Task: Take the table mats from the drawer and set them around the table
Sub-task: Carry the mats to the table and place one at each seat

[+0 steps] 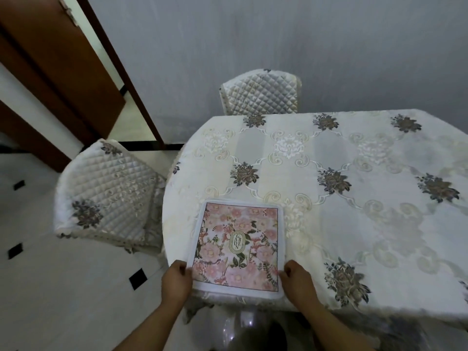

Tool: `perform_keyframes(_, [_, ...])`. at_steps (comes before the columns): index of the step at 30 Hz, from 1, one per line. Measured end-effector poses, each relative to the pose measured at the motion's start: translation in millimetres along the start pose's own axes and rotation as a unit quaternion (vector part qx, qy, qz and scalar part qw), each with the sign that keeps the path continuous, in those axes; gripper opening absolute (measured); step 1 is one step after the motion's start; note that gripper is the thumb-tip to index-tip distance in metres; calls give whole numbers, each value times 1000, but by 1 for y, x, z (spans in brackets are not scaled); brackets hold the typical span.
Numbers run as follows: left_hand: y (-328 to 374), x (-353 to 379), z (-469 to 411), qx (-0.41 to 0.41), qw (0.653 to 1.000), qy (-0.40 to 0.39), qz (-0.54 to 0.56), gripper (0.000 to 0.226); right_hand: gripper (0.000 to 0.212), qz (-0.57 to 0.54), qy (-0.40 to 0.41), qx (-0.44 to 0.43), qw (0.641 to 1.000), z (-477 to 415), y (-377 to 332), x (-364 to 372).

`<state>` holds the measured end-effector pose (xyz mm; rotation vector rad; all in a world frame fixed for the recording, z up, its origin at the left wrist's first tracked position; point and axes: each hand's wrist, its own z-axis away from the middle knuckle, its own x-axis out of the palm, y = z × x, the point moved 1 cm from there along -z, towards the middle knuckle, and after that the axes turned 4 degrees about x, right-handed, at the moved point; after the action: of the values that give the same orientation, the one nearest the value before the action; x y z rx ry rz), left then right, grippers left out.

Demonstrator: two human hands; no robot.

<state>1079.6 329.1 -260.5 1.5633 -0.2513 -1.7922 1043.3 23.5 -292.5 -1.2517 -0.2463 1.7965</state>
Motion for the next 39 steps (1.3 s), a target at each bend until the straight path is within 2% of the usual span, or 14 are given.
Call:
perform_keyframes(4, [16,-15,17,54,998,18,33,14,26,-23,53,-42,997,11,-5,-26])
perform_keyframes(8, [27,-21,32,94,991,11,93,7,22,-16,111,-67,991,31,-5,-64])
perform_keyframes(19, [101,6,113,170,956,-64,229,8,18,35,231,-39,971,101,46,-192])
perform_keyframes(25, [157,46,143,184,953,-82,227,7,23,17,248,-22,968,100,100,-244])
perform_keyframes(29, [190,108,169,188,958,-90,196,8,27,2,246,-13,969,74,156,-283])
perform_keyframes(39, [250,256,203,129,980,-70,134,10,21,-8,154,-12,988,-50,282,-328])
